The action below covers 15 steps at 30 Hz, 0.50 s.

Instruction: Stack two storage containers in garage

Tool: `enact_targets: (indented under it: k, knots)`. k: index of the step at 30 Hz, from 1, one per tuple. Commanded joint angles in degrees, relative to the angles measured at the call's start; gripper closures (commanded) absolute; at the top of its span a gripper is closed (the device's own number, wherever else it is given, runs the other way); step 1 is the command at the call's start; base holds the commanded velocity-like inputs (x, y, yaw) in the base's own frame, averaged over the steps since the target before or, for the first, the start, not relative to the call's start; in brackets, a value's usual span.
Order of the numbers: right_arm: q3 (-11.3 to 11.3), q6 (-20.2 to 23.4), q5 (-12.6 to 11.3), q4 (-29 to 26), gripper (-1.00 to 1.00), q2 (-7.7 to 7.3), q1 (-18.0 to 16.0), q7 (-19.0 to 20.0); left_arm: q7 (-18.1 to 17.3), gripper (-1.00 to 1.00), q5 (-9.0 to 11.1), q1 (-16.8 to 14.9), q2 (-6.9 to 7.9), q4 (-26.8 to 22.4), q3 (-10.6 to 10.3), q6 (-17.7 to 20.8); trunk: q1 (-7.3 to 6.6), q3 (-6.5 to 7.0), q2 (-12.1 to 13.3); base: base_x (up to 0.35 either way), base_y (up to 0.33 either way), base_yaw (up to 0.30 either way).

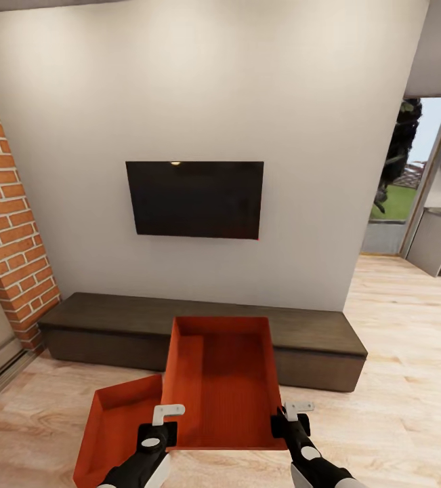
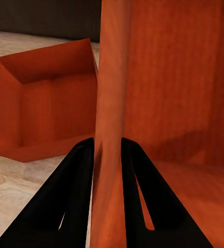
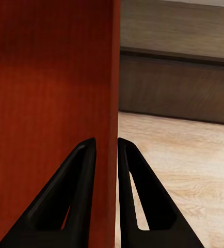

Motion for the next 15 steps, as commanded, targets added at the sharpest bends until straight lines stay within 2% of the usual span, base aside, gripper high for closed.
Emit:
enact_targets:
  k: [1,11,15]
  knots:
    - [0.2,-0.6,-0.7,-0.2,1.00,0.18,-0.1,-0.1,0.5,1.00,0.5,0.0,0.38,-0.1,-0.1,0.1,0.02,-0.11,-0.1,0.000,0.000,0.000]
    - [10.3,-3.5,-11.9,1.9,1.00,0.09,-0.1,-0.5,0.4,1.00,0.3,0.0,0.50,-0.1,-1.4,0.1,0.02,-0.11,-0.1,0.000,0.000,0.000]
    - [15.6,-4.6,-18.0,2.7,1.00,-0.01,-0.1,-0.5,0.4,1.00,-0.1,0.0,0.50,-0.1,-1.7,0.1,0.02,-0.11,-0.1,0.000,0.000,0.000]
